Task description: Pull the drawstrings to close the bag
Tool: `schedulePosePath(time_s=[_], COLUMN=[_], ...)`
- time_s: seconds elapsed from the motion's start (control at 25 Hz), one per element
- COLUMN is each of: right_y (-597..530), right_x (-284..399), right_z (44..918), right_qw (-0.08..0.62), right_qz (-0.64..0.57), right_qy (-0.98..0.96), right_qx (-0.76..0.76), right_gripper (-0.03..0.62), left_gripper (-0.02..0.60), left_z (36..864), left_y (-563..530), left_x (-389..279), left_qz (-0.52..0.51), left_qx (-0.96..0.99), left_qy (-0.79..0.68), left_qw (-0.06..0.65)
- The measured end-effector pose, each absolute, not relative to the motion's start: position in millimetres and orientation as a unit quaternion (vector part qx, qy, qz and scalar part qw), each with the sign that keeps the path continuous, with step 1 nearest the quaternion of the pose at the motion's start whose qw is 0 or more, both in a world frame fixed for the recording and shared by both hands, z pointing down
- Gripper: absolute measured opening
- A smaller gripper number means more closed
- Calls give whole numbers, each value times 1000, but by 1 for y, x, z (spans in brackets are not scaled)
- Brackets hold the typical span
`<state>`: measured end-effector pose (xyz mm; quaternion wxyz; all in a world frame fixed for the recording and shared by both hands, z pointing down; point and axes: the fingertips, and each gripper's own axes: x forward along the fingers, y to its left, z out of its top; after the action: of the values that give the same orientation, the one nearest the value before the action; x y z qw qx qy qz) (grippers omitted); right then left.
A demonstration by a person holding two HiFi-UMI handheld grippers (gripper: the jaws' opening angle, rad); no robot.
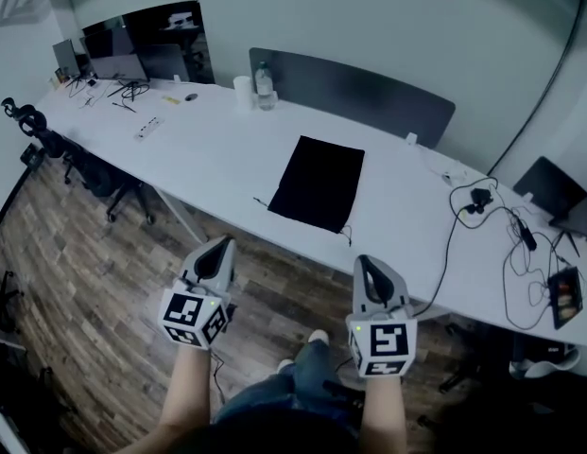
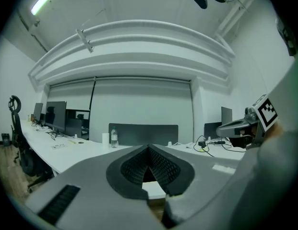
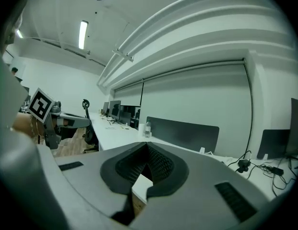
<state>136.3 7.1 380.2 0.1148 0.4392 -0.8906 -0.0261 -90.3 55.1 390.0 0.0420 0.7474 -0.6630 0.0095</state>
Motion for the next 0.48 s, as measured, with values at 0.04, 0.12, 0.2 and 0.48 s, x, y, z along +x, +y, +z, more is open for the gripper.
schedulePosePath(time_s=[0.04,0.12,0.2,0.48], right_y=[3,-8,-22,-83], right_x=[136,134,130,98], right_z=[384,392,400,418], right_qw=[116,117,121,124], right_qz=[-23,-25,-24,-3], right_qy=[-890,-890,-889,-888], right_qx=[440,440,441,442], right_gripper=[-6,-6,-6,-6], left_gripper=[-2,-2,-2,-2], left_z=[393,398,402,416], left_y=[51,43,33,-27], left_x=[-96,-107,-118,-147], left_qz=[8,8,6,25], left_qx=[745,742,741,753], left_qy=[-665,-668,-669,-655], left_qw=[46,50,51,53])
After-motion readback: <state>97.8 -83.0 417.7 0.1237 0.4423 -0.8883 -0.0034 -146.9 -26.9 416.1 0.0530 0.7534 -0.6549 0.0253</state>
